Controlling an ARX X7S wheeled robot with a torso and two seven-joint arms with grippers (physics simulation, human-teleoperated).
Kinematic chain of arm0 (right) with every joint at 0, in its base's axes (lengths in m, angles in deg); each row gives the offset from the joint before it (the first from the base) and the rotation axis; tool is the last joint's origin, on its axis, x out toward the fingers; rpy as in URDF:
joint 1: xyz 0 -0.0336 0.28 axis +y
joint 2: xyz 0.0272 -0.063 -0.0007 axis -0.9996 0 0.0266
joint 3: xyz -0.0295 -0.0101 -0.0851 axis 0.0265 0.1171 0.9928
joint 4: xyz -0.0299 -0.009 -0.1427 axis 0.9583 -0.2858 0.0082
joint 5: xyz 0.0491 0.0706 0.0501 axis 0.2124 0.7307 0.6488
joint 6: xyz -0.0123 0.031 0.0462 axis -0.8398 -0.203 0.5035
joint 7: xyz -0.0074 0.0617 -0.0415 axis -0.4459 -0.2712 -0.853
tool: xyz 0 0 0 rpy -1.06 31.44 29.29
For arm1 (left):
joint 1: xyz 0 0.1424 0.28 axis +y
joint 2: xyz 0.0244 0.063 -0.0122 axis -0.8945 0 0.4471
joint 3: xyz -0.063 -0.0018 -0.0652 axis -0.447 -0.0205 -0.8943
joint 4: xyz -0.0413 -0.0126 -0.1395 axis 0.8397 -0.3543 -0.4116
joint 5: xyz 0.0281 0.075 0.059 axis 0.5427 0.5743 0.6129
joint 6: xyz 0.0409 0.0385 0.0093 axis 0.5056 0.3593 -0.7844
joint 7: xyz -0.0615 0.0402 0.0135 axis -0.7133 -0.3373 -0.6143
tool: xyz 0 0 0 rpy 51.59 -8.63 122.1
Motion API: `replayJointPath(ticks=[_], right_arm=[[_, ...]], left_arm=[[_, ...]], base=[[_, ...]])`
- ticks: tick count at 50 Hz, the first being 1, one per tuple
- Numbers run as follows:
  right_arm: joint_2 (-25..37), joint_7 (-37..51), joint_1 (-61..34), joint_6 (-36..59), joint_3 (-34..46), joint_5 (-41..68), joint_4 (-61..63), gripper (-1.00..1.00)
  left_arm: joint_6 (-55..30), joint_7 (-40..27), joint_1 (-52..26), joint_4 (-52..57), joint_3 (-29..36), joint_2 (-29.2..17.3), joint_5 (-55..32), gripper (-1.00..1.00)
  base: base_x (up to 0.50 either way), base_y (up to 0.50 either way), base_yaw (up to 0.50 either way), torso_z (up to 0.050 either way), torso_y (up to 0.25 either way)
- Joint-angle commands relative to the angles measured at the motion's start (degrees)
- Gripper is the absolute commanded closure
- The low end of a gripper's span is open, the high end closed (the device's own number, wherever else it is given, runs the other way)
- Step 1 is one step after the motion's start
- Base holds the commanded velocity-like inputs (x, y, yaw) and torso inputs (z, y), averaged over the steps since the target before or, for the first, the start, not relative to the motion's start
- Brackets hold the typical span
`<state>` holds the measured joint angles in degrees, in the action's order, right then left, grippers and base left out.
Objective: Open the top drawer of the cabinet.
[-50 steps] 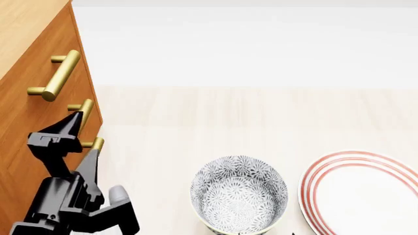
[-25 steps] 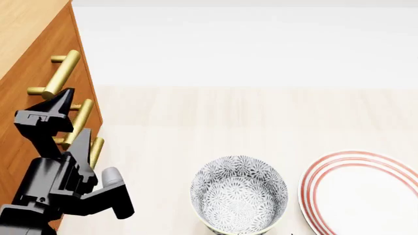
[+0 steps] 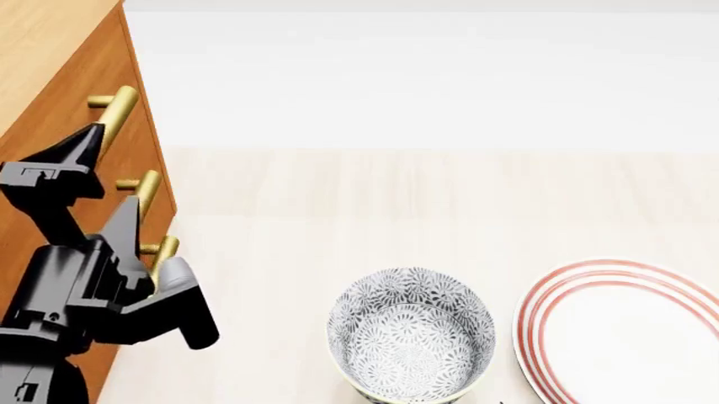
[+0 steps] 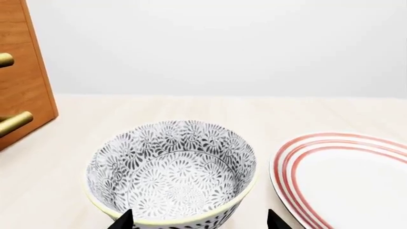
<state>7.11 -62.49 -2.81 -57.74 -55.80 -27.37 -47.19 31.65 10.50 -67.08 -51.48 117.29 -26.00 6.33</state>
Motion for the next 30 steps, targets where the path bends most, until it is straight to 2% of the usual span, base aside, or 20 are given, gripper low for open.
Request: replayJointPath(ticks=[1,30], right_arm=[[-0.83,-0.84,-0.14,-0.23,-1.11,-0.49,-0.12,-1.00],[-0.50,-0.27,-0.59,0.00,-0.51,0.16,-0.58,-1.00]], left_arm=[[-0.13,1.50,-0.59,-0.60,-2.17,0.59,-0.08,-1.00],[1.73,0.45,-3.61,-7.22,-3.45,1.89,-3.40,-1.00]], base=[[0.00,0.00,0.00,0.000,0.000],[0.00,0.00,0.00,0.000,0.000]])
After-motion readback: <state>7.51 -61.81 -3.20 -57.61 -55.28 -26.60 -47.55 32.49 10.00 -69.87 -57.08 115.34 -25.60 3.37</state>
